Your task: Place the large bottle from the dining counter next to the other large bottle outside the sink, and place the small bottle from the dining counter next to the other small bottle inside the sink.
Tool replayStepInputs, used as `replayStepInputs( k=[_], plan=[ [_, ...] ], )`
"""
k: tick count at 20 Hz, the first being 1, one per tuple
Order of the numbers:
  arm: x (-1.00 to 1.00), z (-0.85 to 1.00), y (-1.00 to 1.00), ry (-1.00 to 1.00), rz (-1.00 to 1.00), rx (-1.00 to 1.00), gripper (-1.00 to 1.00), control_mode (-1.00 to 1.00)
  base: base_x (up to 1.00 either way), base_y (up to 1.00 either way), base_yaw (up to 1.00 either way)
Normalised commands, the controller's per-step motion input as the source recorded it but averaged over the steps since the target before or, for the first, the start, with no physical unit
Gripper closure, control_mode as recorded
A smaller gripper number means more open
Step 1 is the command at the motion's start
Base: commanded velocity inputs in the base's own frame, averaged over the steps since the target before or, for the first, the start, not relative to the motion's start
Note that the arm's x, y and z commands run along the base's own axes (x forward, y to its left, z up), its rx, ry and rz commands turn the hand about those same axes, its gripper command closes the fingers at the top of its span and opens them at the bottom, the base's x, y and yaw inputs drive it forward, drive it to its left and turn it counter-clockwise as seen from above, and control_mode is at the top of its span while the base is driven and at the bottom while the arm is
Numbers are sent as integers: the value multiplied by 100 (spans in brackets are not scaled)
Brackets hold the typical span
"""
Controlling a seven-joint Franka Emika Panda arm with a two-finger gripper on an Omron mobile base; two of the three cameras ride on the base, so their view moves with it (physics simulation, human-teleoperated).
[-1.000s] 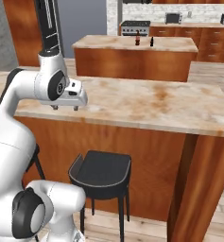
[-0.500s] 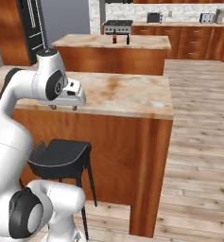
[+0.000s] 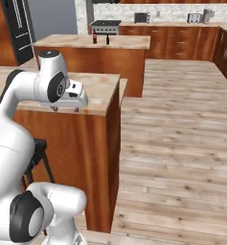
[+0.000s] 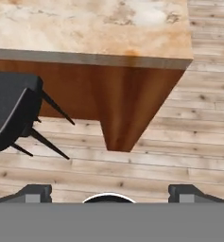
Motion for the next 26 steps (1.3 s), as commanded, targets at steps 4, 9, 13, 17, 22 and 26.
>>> replayStepInputs(
  k=[4,9,13,17,22,26],
  plan=[
    [0,0,0,0,0,0,-100,100,36,-99,7],
    [0,0,0,0,0,0,-100,100,46,-100,18],
    [0,0,0,0,0,0,-100,100,57,-94,21],
    [0,0,0,0,0,0,-100,100,67,-88,19],
    [0,0,0,0,0,0,-100,100,71,-76,13],
    [0,0,0,0,0,0,-100,100,85,-78,3]
  ],
)
